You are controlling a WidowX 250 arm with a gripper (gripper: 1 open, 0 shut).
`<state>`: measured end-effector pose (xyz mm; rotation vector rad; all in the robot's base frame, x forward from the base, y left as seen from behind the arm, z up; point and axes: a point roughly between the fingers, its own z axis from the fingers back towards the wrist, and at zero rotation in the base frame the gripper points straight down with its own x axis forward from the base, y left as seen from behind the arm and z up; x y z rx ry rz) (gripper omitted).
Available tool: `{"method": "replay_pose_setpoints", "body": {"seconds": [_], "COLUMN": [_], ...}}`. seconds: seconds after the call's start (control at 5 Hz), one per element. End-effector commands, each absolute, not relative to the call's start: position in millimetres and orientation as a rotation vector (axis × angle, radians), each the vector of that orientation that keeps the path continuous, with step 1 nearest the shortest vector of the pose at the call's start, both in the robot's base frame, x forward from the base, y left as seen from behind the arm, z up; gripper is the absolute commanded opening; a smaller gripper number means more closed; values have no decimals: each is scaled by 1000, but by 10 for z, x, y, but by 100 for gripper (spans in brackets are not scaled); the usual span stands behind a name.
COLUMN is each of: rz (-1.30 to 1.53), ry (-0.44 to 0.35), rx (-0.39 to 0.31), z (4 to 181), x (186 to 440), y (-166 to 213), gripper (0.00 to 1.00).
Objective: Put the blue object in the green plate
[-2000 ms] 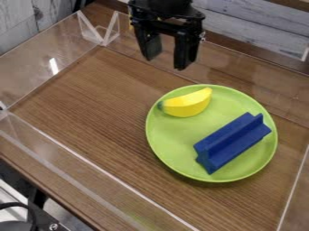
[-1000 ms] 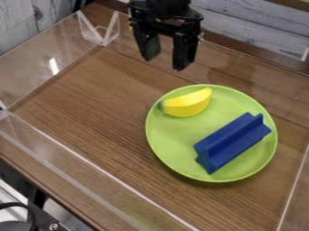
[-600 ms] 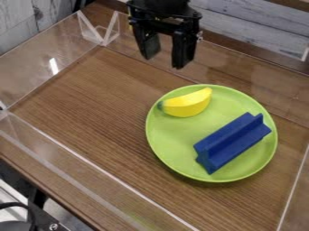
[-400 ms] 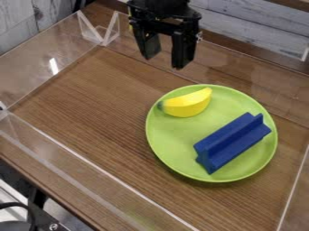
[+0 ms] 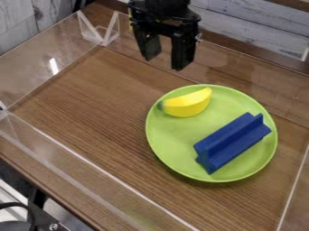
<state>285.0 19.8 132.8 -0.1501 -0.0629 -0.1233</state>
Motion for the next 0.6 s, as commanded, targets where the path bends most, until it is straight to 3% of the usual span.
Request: {"method": "replay_pose_setpoints", "body": {"seconds": [0.0,0.4], "rz": [-120,-119], "ry": [-102,-103], "rx": [-145,-145], "z": [1419,1427], "x": [2894,2902], "y": [228,236], "gripper": [100,100]}}
